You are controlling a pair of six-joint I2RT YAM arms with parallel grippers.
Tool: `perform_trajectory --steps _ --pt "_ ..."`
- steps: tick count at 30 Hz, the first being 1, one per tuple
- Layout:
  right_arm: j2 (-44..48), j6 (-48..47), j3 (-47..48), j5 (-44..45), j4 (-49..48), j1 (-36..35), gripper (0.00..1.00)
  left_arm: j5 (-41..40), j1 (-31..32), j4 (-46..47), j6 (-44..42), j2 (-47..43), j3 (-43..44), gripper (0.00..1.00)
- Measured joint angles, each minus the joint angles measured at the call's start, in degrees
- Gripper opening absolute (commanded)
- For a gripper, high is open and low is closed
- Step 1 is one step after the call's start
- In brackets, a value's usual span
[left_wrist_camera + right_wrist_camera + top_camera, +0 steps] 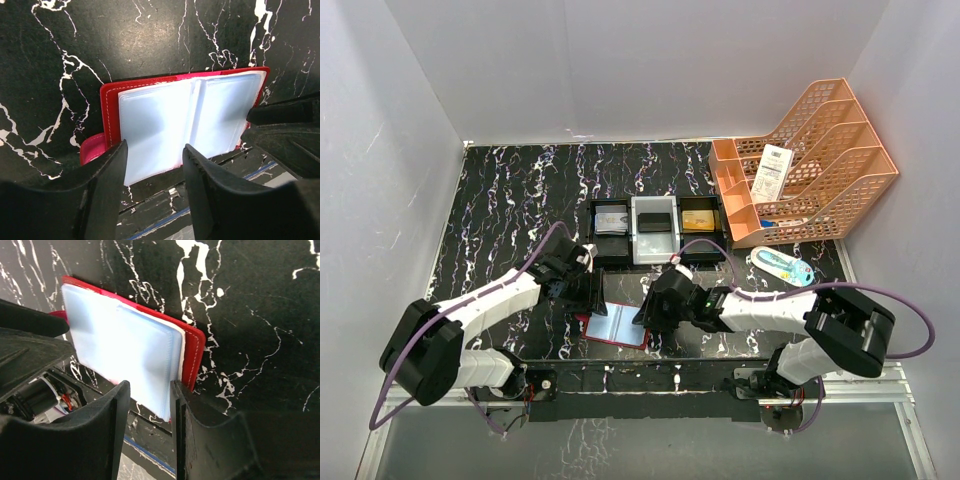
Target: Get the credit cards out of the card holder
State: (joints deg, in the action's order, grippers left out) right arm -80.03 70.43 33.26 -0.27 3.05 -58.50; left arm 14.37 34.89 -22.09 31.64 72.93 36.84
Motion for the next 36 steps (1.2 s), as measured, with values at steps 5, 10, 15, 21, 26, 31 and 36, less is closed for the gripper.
perform_trajectory --steps 5,10,15,21,26,31,36 --pt "-1.9 0.6 0.1 -0.2 -0.2 0.0 0.29 -1.8 0.1 -0.7 1.7 0.6 -0.4 0.34" --pt "-4.4 1.0 0.9 -1.9 -2.0 0.1 0.22 -1.3 0.2 0.9 3.4 2.9 -1.2 0.22" --pt "-6.7 1.3 1.5 -4.2 -5.4 0.1 0.18 -0.2 1.4 3.3 5.0 3.4 -2.2 0.20" --pt "-9.2 1.7 1.8 -7.0 -10.3 0.0 0.19 0.2 1.7 4.8 6.4 3.0 -3.0 0.20" --pt "-10.8 1.7 2.2 -9.0 -12.8 0.0 0.24 0.2 1.7 5.4 7.3 2.1 -3.9 0.20" --pt "-11.1 1.4 4.1 -8.9 -11.1 0.0 0.32 -0.2 2.0 5.3 7.6 1.7 -3.9 0.20" --pt "-8.9 0.2 6.0 -5.8 -3.8 0.0 0.37 -1.1 2.1 4.0 7.8 1.1 -3.9 0.26"
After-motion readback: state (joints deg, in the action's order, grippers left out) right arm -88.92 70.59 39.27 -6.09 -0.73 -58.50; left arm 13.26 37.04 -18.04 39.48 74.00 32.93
